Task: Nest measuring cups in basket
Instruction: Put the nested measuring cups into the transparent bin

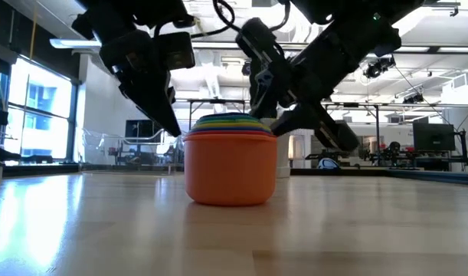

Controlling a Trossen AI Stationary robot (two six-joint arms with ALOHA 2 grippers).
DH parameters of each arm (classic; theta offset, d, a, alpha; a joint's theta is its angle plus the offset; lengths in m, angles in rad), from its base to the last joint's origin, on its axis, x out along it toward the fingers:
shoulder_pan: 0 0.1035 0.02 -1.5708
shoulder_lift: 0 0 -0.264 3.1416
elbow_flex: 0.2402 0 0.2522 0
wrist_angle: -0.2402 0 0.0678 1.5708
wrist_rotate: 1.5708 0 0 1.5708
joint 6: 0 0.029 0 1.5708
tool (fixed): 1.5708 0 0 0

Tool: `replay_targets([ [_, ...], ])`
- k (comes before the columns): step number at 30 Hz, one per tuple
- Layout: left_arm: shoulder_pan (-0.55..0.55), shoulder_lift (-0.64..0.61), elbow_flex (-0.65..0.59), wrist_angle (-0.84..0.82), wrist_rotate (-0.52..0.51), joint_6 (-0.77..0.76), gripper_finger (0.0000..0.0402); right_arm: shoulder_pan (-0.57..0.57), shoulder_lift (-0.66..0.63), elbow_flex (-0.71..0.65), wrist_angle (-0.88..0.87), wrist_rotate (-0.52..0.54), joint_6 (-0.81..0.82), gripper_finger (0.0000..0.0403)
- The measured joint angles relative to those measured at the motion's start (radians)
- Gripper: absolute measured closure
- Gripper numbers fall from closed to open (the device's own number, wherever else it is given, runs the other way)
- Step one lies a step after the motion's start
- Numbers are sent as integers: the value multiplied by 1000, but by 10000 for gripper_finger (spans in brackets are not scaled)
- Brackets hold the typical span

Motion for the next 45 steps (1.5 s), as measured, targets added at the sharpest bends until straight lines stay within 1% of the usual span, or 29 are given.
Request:
replay_targets([
  [16,18,0,0,5,-2,39,359,26,0,0,35,-29,-20,336],
  [22,37,0,7,0,-2,70,359,23,0,0,45,52,-23,336],
  [25,42,0,31,1,-2,88,359,21,-9,0,43,64,-42,336],
  [30,52,0,74,-1,-2,119,359,19,-90,0,46,74,-208,336],
  [33,60,0,88,-2,-1,132,359,11,-175,0,47,98,-371,336],
  [37,76,0,90,-8,-1,131,359,-4,-303,0,40,158,-633,336],
  [42,96,0,90,-30,-1,125,359,-40,-460,0,41,150,-963,336],
  [45,108,0,90,-32,2,107,359,-79,-553,-28,46,103,-1122,336],
])
